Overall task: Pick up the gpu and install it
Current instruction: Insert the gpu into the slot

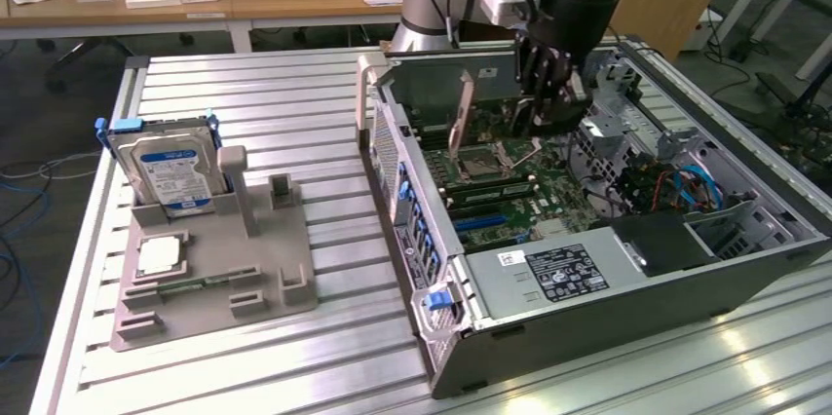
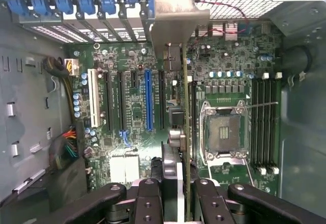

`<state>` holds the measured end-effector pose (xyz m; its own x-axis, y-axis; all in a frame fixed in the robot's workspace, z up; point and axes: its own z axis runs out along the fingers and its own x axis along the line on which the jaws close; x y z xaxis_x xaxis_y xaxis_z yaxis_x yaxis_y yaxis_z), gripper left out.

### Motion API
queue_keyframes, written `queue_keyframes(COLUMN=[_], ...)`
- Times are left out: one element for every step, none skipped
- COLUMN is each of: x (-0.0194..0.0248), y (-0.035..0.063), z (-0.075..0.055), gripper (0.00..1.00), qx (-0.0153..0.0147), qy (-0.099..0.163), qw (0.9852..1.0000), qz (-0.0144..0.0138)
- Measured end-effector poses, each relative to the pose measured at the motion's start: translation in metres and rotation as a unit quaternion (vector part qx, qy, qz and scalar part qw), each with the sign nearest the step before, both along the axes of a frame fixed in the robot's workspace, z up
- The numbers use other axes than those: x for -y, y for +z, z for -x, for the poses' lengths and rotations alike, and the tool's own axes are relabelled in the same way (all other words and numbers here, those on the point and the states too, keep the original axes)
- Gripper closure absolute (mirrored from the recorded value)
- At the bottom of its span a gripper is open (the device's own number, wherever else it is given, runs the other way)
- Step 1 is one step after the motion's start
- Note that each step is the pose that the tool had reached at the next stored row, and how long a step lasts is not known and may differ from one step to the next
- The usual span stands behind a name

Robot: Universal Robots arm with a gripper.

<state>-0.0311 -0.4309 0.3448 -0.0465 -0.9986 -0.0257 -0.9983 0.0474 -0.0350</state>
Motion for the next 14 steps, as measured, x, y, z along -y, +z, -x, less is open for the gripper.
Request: queue_keyframes(x=[0.0001,0.0002,0.0007,0.0012,0.0014,0.0015,0.0015,0.0015,0.0015,0.0015,0.0016,0.002,0.0029,0.004], y=[-0.002,-0.0038,-0.0056,-0.0074,-0.0092,-0.0104,-0.0118,-0.0136,-0.0151,-0.0166,-0.0185,-0.0203,-0.0218,-0.0232], z=[0.0,0.0,0.0,0.0,0.0,0.002,0.004,0.005,0.005,0.005,0.005,0.005,0.005,0.005], gripper=[0.72,0.72,0.72,0.72,0.72,0.72,0.72,0.72,0.72,0.72,0.72,0.72,0.72,0.72], qx=[-0.0002,-0.0004,-0.0006,-0.0009,-0.001,-0.001,-0.0011,-0.0011,-0.0011,-0.0012,-0.0014,-0.0015,-0.0019,-0.0021], qy=[0.002,0.003,0.003,0.003,0.004,0.004,0.004,0.004,0.004,0.004,0.004,0.004,0.004,0.004], qw=[1.0,1.0,1.0,1.0,1.0,1.0,1.0,1.0,1.0,1.0,1.0,1.0,1.0,1.0], qz=[0.0,-0.0001,-0.0001,0.0,-0.0001,0.0,0.0,-0.0001,0.0,0.0,0.0,-0.0001,0.0,0.0001])
